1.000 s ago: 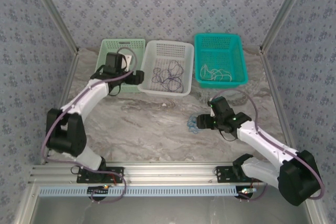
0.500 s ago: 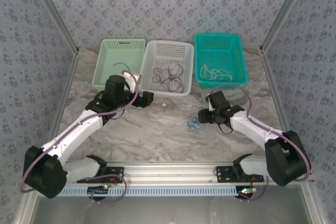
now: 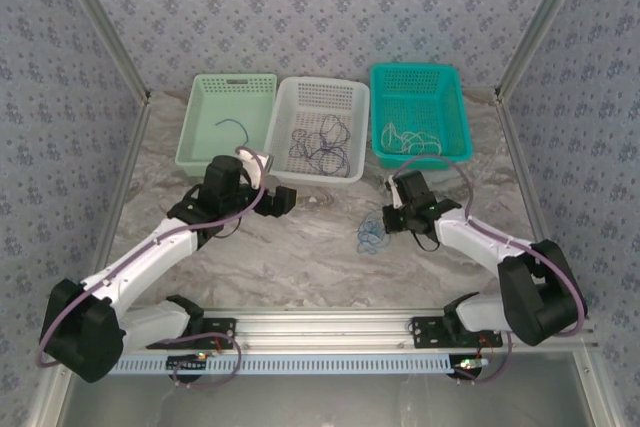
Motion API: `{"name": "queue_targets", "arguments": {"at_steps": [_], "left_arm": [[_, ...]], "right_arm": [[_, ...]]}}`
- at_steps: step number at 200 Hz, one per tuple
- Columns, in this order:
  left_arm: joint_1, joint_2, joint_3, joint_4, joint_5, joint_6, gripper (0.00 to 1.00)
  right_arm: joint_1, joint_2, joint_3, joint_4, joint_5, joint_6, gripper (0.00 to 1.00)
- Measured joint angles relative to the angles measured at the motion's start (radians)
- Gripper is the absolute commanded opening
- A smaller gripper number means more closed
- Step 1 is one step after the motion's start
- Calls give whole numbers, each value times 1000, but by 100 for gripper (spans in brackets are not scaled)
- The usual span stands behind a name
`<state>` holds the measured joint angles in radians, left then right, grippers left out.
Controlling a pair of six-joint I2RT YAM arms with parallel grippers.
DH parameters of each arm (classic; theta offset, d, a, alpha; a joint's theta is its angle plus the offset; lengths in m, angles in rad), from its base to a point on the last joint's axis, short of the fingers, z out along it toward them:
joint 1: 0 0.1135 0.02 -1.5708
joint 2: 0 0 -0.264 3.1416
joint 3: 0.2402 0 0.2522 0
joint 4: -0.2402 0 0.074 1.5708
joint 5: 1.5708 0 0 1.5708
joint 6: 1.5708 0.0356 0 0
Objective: Untangle the cables
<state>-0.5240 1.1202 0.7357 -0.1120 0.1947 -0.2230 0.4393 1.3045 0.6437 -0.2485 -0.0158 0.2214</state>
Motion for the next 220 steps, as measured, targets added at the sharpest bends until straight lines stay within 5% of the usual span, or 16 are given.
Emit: {"name": "queue_targets", "arguments": {"at_steps": [70, 124, 220], "left_arm": [[-11, 2, -2, 14, 21, -14, 99], [-140, 83, 13, 69, 93, 10, 99], [-272, 378, 174, 206, 163, 7, 88]], "right_arm": [[11, -259, 3, -71, -55, -7, 0], [41, -428, 59, -152, -150, -29, 0], [92, -488, 64, -137, -247, -36, 0]]}}
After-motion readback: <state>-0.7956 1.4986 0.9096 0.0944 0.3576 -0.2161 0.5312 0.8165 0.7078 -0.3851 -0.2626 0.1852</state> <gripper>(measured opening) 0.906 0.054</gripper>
